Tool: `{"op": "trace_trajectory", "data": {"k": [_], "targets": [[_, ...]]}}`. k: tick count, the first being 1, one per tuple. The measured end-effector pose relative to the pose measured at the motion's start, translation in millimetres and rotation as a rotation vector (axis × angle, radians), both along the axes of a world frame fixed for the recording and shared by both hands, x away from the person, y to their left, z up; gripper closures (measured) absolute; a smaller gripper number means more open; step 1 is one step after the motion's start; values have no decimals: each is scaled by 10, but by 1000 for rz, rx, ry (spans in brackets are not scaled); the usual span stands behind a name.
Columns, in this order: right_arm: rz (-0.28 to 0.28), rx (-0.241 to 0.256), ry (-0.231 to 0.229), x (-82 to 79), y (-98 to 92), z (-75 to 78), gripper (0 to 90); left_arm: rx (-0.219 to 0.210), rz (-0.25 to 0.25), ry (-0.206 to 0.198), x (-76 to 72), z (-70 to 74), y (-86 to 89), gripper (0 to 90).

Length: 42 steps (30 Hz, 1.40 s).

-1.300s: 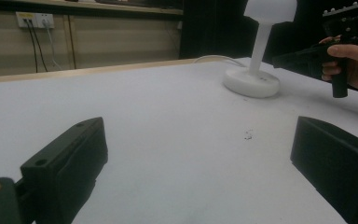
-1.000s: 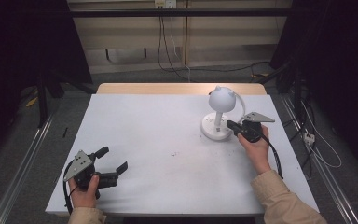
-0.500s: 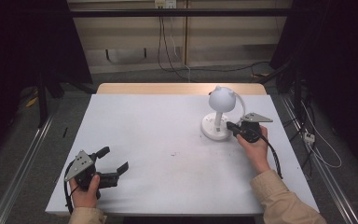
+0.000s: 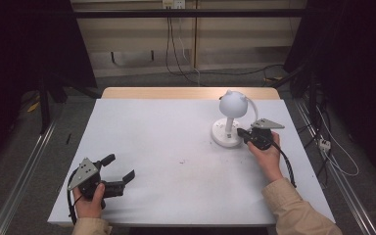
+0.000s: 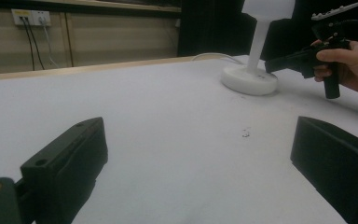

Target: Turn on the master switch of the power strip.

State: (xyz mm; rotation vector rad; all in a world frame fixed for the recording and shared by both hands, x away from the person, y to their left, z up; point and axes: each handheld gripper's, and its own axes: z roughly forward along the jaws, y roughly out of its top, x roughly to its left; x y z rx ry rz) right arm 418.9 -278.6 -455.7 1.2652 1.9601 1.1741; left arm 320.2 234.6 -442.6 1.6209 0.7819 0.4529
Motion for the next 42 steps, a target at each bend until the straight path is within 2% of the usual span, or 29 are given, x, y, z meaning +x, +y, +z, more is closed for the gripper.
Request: {"op": "trace_trajectory", "data": {"k": [22,37,42], "targets": [[19,-11,-10,0,-2,-21,900,3,2,0,-12,1,-3,34],[15,6,1,6,-12,-30,900,8,-2,-2,-13,2,-10,34],[10,-3,2,5,-1,-28,900,6,-1,0,-15,0,-14,34]]}}
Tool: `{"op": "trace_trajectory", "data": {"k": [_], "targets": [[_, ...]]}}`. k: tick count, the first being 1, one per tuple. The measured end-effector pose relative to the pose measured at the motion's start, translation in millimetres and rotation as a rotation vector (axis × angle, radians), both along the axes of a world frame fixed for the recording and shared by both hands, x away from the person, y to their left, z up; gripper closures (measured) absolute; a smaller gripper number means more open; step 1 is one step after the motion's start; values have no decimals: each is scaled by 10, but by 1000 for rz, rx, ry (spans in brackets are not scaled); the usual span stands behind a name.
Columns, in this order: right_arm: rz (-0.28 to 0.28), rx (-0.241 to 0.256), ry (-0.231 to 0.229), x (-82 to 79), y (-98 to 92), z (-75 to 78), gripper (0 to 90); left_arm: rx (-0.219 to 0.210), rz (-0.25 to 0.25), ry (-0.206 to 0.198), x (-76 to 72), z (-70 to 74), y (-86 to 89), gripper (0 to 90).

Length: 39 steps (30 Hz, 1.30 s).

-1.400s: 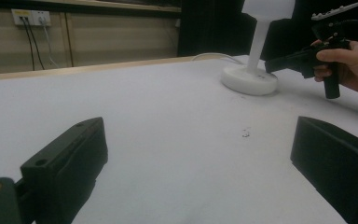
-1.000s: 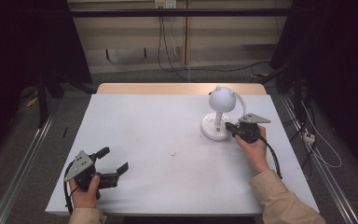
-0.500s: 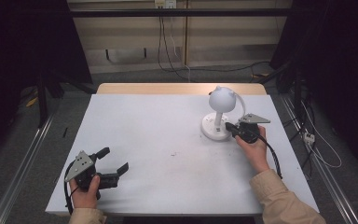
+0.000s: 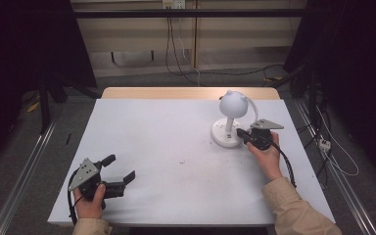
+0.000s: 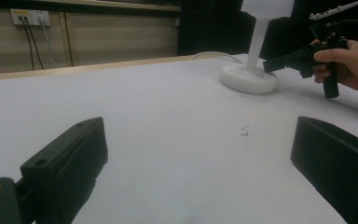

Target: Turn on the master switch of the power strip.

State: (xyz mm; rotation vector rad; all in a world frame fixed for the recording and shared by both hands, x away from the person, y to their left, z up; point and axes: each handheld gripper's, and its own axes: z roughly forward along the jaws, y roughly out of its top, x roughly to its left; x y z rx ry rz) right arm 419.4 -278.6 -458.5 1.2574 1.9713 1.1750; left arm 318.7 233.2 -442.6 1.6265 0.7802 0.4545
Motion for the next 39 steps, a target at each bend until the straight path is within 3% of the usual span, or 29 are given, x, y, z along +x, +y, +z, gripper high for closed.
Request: {"op": "trace_trajectory", "data": {"k": [14,20,24,27,30,39], "targets": [[-15,-3,15,7,17,2,900,4,-7,-1,8,-2,-6,34],[-17,-40,12,6,47,17,900,5,-10,-5,8,3,-10,34],[-18,-35,11,-1,48,2,900,5,-10,-2,7,-1,-12,34],[-16,-4,18,8,19,-3,900,4,-7,-6,4,4,-2,34],[-11,-31,10,4,38,7,900,3,-5,-5,6,5,3,34],[-23,-4,2,0,27,27,900,2,-12,-3,18,0,-14,34]]}}
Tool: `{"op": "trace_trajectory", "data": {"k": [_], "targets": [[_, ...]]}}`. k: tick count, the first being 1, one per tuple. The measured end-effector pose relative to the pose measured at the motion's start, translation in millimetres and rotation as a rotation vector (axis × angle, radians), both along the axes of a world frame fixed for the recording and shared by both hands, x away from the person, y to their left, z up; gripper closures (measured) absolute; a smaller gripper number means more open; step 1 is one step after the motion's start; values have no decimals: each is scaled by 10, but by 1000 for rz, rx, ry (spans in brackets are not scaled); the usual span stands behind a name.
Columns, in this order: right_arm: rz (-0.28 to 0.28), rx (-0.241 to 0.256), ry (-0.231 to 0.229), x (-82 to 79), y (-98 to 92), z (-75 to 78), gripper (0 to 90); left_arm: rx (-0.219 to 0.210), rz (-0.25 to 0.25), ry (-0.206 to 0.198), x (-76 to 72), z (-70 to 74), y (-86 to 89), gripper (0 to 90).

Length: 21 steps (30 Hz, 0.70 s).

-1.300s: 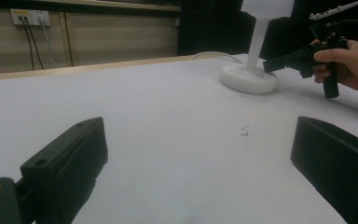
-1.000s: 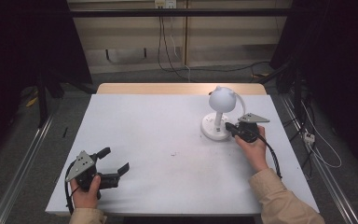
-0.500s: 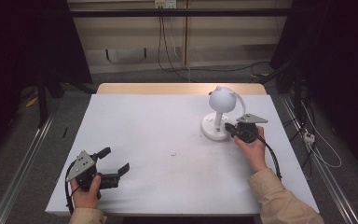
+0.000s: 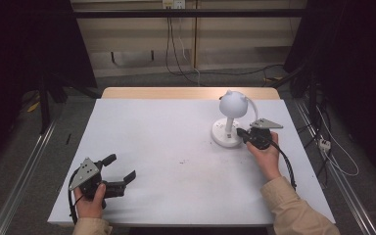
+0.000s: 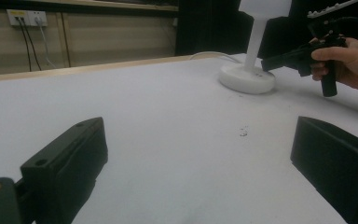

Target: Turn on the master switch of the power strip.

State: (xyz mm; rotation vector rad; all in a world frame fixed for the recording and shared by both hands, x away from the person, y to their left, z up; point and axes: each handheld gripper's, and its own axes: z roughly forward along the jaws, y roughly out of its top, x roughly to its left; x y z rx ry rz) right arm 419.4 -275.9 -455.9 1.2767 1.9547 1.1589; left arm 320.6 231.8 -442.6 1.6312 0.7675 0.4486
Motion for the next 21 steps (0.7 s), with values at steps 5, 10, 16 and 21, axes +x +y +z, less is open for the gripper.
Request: {"op": "trace_trajectory", "data": {"k": [5,10,16,21], "targets": [[2,-1,-8,-4,-4,-1,900,1,0,-3,1,4,-6,34],[5,4,-9,-13,15,-3,900,0,1,-2,-2,3,-3,34],[2,15,-18,-16,26,8,900,-2,1,0,-4,1,-1,34],[-4,45,-22,-21,-1,25,900,-1,-1,-2,-2,3,-5,34]]}}
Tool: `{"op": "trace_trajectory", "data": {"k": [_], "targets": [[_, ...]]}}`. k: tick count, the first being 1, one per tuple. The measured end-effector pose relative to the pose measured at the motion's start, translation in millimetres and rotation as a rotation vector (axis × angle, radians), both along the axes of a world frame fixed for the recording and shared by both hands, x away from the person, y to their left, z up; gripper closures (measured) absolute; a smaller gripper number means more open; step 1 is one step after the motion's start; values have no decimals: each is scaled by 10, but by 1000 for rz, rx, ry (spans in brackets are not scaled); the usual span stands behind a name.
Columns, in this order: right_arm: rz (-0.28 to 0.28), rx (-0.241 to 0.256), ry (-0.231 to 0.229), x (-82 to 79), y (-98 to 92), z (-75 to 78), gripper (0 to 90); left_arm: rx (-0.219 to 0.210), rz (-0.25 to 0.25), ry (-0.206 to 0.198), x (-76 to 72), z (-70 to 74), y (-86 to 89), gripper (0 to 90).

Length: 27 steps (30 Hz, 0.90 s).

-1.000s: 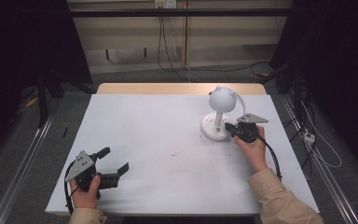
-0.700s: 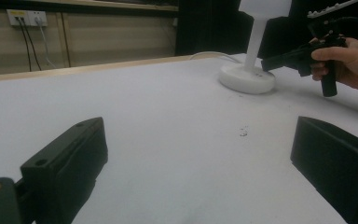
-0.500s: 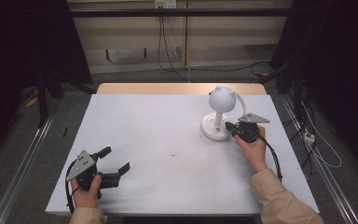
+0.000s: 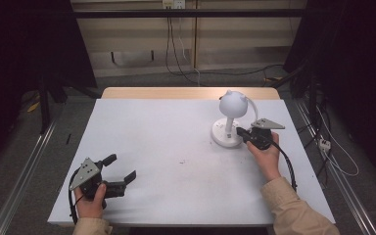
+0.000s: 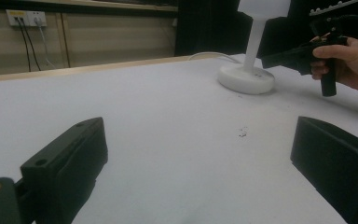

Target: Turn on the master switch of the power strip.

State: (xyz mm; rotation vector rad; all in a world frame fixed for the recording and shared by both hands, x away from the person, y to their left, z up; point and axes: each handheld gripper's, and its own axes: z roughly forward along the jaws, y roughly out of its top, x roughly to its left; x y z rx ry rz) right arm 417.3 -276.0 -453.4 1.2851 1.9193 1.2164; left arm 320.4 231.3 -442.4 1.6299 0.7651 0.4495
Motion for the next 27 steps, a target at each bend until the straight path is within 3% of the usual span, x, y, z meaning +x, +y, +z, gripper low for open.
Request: {"op": "trace_trajectory", "data": {"k": [2,4,11,27], "targets": [[5,15,5,-1,-10,7,894,1,1,1,1,-1,-2,34],[-10,21,15,-3,-15,9,797,0,0,1,2,-1,-2,34],[-17,43,20,-14,-42,20,710,1,0,0,3,1,-4,34],[-13,55,30,-79,-36,39,397,-3,-4,1,7,-1,-3,34]]}}
